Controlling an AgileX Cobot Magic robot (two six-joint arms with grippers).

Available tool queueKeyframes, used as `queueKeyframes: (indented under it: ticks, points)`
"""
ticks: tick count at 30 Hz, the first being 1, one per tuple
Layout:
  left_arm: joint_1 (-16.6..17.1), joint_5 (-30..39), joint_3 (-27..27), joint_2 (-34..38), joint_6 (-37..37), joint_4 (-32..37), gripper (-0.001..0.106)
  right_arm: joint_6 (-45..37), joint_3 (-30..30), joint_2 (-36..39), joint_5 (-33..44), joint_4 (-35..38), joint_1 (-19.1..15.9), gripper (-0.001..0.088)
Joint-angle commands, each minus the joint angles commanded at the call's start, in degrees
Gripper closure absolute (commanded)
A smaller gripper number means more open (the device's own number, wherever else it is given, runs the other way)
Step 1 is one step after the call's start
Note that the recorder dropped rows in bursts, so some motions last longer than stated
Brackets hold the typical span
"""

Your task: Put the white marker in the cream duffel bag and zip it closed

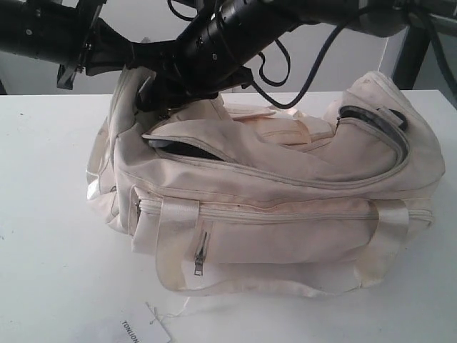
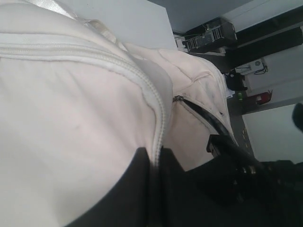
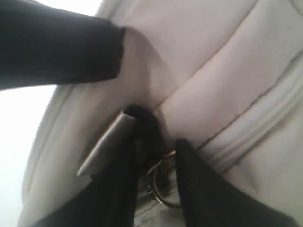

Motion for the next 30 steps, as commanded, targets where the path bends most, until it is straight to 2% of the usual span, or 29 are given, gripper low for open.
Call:
queueKeyframes:
  ticks: [10, 12, 14, 17, 22, 30]
  points:
    - [0.0, 0.0, 0.0, 0.0, 0.1, 0.0, 0.105, 0.0, 0.0, 0.1, 4.0, -2.0, 0.0, 0.059]
    - [0.0, 0.0, 0.0, 0.0, 0.1, 0.0, 0.105, 0.0, 0.0, 0.1, 4.3, -2.8, 0.0, 0.0613]
    - [0.0, 0.0, 0.0, 0.0, 0.1, 0.0, 0.105, -0.1, 0.0, 0.1, 4.3, -2.8, 0.0, 0.0687]
    - [0.0, 0.0, 0.0, 0.0, 0.1, 0.0, 0.105, -0.6, 0.0, 0.1, 4.0, -2.8, 0.0, 0.0868]
    - [0.0, -0.7, 0.0, 0.0, 2.0, 0.7, 0.105, -0.6, 0.0, -0.3, 4.0, -2.8, 0.0, 0.0868]
    - [0.0, -3.7, 0.0, 0.0, 2.0, 5.9, 0.105, -0.6, 0.0, -3.7, 5.8, -2.4, 0.0, 0.0868]
